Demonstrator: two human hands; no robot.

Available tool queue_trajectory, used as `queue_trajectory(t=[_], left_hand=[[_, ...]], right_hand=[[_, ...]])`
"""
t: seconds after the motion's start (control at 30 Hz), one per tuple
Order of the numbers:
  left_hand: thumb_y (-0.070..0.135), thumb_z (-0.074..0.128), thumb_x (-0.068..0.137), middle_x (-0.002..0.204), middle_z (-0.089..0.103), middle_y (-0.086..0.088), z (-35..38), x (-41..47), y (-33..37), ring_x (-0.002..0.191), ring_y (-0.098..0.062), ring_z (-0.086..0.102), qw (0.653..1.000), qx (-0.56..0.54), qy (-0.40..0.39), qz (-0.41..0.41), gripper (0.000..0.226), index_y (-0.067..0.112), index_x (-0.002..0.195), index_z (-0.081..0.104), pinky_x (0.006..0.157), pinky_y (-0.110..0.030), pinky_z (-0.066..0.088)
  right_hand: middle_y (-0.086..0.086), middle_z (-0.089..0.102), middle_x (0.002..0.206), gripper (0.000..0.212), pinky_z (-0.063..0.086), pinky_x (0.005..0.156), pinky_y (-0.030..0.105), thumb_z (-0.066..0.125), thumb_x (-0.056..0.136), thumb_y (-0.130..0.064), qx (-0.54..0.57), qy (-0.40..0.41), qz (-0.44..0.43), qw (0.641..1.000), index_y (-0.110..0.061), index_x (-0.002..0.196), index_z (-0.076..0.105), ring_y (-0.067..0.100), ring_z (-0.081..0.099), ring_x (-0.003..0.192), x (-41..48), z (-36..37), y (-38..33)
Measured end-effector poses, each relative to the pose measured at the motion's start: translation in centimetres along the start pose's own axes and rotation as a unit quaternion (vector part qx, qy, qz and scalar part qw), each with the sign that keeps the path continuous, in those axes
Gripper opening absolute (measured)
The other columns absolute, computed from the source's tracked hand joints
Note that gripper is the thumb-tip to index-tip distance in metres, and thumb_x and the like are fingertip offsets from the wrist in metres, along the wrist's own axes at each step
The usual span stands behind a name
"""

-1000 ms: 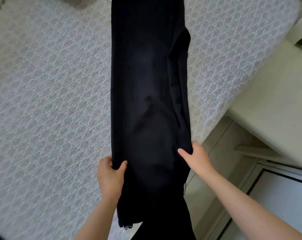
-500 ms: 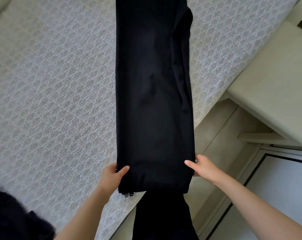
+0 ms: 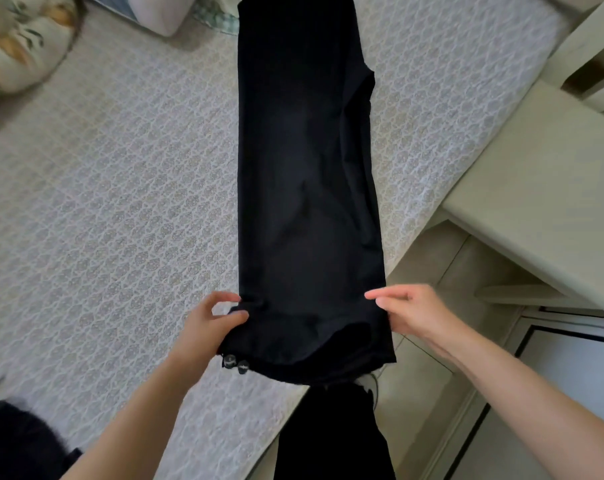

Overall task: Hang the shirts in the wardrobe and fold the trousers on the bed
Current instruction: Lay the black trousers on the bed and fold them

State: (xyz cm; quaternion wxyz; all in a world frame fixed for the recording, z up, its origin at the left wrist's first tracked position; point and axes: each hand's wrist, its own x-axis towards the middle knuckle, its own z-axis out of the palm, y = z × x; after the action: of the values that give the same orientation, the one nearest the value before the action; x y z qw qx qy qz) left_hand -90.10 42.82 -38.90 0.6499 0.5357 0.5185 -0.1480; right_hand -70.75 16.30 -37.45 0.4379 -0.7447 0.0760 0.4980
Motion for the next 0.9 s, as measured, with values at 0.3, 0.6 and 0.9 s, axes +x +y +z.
queue_trajectory(t=[0.3, 0.6, 0.9], left_hand=[[0.027, 0.053, 0.100, 0.087, 0.071, -0.007, -0.9, 11.9, 11.3, 0.076, -0.017, 0.069, 0.981, -0.185, -0.042, 0.027, 0.025, 0.009, 0.099, 0.069, 0.064, -0.028, 0.057], [0.027, 0.075, 0.087, 0.096, 0.074, -0.001, 0.5, 14.1, 6.4, 0.089, -0.018, 0.071, 0.995, 0.072, 0.060, 0.046, 0.020, 0.012, 0.100, 0.069, 0.077, -0.029, 0.057], [0.031, 0.067, 0.093, 0.063, 0.066, 0.007, 0.5, 11.7, 3.2, 0.063, -0.011, 0.062, 0.995, 0.065, 0.067, 0.043, 0.036, 0.002, 0.072, 0.064, 0.061, -0.018, 0.045]], right_hand=[[0.016, 0.074, 0.096, 0.021, 0.058, 0.076, 0.035, 0.048, 0.098, -0.013, 0.184, 0.018, 0.005, 0.983, -0.004, 0.096, 0.067, 0.027, 0.072, 0.090, 11.5, -2.6, -9.8], [0.002, 0.060, 0.109, 0.038, 0.050, 0.075, 0.030, 0.056, 0.096, -0.023, -0.041, 0.158, 0.004, 0.987, -0.014, 0.132, 0.053, 0.018, 0.058, 0.098, 14.9, -0.5, -5.1], [0.002, 0.069, 0.088, 0.038, 0.042, 0.064, 0.021, 0.054, 0.098, -0.040, -0.046, 0.137, 0.028, 0.989, -0.005, 0.093, 0.068, 0.017, 0.063, 0.079, 14.0, -0.6, -3.5]])
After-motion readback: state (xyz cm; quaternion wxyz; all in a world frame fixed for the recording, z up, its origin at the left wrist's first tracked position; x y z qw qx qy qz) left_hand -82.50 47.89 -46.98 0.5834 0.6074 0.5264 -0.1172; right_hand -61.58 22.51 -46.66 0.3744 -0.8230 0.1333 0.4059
